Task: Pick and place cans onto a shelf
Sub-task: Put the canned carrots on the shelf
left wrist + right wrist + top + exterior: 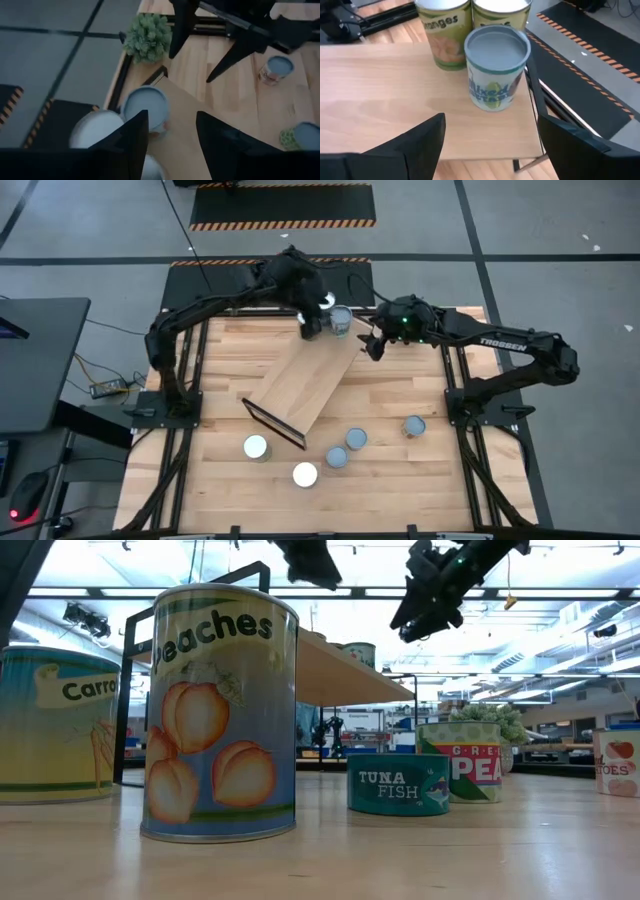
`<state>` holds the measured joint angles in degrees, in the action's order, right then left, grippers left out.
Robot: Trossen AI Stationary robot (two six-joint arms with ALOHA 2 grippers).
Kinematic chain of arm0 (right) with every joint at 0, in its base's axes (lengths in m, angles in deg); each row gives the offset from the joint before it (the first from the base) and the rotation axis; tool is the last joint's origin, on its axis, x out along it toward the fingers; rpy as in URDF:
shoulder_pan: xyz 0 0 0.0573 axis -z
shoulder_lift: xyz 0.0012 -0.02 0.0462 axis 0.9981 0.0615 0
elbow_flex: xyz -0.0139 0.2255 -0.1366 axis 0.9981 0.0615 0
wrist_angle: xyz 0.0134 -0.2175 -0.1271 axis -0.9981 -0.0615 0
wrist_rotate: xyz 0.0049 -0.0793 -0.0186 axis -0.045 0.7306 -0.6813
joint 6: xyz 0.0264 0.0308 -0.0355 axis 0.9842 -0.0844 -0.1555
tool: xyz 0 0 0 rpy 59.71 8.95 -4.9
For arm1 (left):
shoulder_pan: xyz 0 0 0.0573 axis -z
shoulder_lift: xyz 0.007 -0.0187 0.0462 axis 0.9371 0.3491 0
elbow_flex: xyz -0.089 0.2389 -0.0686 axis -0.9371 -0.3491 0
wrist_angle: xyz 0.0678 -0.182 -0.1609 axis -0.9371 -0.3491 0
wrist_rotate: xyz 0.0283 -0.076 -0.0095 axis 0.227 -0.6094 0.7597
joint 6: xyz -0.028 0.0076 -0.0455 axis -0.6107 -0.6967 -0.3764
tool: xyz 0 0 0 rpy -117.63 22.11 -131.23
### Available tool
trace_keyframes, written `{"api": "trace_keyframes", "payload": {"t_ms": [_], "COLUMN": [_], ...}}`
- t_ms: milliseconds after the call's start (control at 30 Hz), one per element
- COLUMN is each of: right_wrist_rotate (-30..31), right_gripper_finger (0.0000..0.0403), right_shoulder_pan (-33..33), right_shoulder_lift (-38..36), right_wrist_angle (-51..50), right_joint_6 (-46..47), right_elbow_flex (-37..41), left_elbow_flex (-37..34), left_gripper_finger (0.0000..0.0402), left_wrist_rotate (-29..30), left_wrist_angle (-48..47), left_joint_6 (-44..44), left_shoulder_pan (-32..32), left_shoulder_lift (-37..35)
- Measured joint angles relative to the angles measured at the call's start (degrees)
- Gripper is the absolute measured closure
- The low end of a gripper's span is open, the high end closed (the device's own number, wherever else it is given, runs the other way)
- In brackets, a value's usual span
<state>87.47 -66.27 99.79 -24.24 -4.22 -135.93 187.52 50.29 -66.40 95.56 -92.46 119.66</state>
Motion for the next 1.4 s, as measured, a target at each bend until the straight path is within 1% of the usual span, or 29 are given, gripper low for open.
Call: {"api": "trace_keyframes", "payload": {"t_ms": [133,267,333,467,567,700,867,1000,1133,1200,1300,1400], "right_wrist_rotate": [0.04,0.03,-0.25,-0.42,-0.42,-0.44,0.62,0.93,-0.22,-0.19,1.57,2.62], "right_gripper_finger": [0.008,0.008,0.008,0.008,0.008,0.008,0.008,0.008,0.008,0.008,0.0084,0.009], "right_shoulder_pan": [-0.47,-0.75,-1.42,-4.4,-7.47,-11.68,-16.63,-18.28,-19.57,-20.85,-22.86,-24.26], "right_shoulder_lift": [-0.87,-1.7,-2.18,-2.9,-3.08,-3.06,-3.06,-3.06,-3.06,-3.06,-3.06,-3.04], "right_wrist_angle": [-1.38,-2.36,-2.67,-4.12,-4.93,-5.17,-5.1,-4.9,-4.8,-5.45,-6.39,-7.94], "right_joint_6": [-0.5,0.24,0.39,0.3,0.37,2.81,3.64,4.34,4.45,4.39,4.71,8.07], "right_elbow_flex": [0.0,0.0,0.0,0.0,0.36,1.79,3.29,4.73,4.96,4.72,4.1,3.27], "left_elbow_flex": [-0.01,-0.06,-1.09,-4.99,-8.92,-14.99,-21.04,-25.87,-30.18,-31.76,-34.05,-36.43], "left_gripper_finger": [0.0228,0.0228,0.0228,0.023,0.0237,0.0253,0.0265,0.0271,0.0272,0.0272,0.0272,0.0272], "left_wrist_rotate": [-0.15,0.11,0.29,0.93,1.82,2.01,2.02,2.77,3.25,4.31,7.45,9.76], "left_wrist_angle": [-2.32,-10.34,-13.83,-16.82,-16.68,-16.1,-15.46,-11.92,-10.06,-9.87,-10.36,-11.08], "left_joint_6": [1.09,1.23,1.3,0.93,-0.54,-3.04,-5.22,-7.86,-14.2,-17.46,-21.02,-22.98], "left_shoulder_pan": [-0.03,0.14,0.54,2.03,3.27,5.47,9.41,12.98,16.62,18.98,22.78,25.57], "left_shoulder_lift": [-2.45,-5.14,-6.29,-9.64,-13.53,-18.77,-24.47,-28.37,-31.52,-32.94,-35.44,-37.74]}}
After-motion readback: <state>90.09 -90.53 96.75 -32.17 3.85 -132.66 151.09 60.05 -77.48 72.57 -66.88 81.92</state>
